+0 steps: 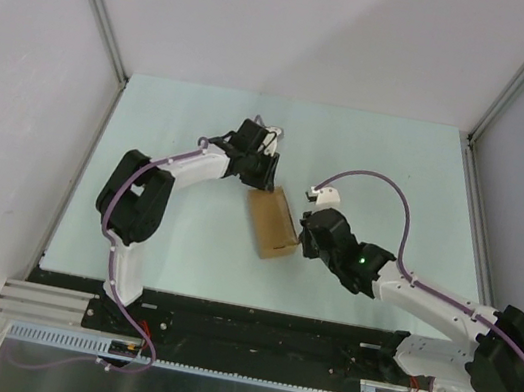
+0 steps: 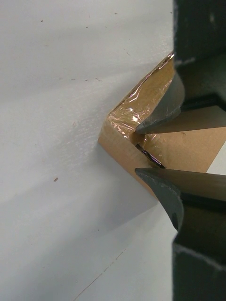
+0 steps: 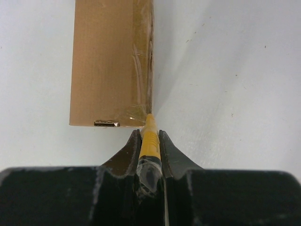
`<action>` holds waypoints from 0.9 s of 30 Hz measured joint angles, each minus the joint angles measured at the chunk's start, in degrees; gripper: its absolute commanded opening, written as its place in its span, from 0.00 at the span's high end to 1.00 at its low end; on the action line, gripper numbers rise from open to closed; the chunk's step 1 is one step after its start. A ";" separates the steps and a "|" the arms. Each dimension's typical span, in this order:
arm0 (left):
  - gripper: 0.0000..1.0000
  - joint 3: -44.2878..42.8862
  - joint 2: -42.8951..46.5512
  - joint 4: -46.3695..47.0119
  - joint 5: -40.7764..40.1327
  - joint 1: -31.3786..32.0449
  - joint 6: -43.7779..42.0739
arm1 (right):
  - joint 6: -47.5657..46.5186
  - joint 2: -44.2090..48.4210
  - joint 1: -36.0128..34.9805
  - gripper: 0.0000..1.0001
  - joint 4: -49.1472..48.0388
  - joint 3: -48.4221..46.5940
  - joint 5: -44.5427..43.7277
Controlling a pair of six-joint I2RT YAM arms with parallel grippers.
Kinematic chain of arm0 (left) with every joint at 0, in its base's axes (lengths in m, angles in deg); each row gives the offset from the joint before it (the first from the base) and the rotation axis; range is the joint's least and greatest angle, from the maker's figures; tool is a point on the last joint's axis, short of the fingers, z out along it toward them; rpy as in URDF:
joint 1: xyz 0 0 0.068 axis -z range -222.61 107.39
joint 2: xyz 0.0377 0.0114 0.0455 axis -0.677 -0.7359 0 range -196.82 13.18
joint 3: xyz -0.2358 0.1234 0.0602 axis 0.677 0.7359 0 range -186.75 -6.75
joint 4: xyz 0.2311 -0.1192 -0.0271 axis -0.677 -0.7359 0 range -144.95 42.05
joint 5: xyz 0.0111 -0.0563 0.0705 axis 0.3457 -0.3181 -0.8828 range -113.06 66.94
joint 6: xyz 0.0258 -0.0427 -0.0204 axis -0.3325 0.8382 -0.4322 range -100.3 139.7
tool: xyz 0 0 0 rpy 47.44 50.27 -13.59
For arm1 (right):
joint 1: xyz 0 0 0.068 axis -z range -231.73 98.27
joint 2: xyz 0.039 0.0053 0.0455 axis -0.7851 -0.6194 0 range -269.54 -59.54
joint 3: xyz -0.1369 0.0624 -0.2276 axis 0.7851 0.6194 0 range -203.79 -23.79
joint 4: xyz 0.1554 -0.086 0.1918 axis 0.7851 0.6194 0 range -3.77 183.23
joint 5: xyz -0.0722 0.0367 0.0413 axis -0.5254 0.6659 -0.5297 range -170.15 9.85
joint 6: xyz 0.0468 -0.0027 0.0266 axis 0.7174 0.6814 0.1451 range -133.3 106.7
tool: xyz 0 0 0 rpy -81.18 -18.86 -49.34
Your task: Unpack the express box
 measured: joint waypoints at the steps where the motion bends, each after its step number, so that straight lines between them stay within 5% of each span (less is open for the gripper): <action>1: 0.62 0.00 0.07 0.00 -0.24 0.17 -0.28 | 0.00 0.00 0.00 1.00 -0.02 0.00 -0.35; 15: 0.61 0.74 0.81 0.74 -2.12 1.18 -1.81 | -3.32 -3.43 3.04 1.00 -12.68 -0.70 -3.96; 27: 0.61 1.51 1.09 1.73 -1.84 1.18 -2.14 | -5.60 -13.05 9.88 1.00 -26.64 -2.19 3.69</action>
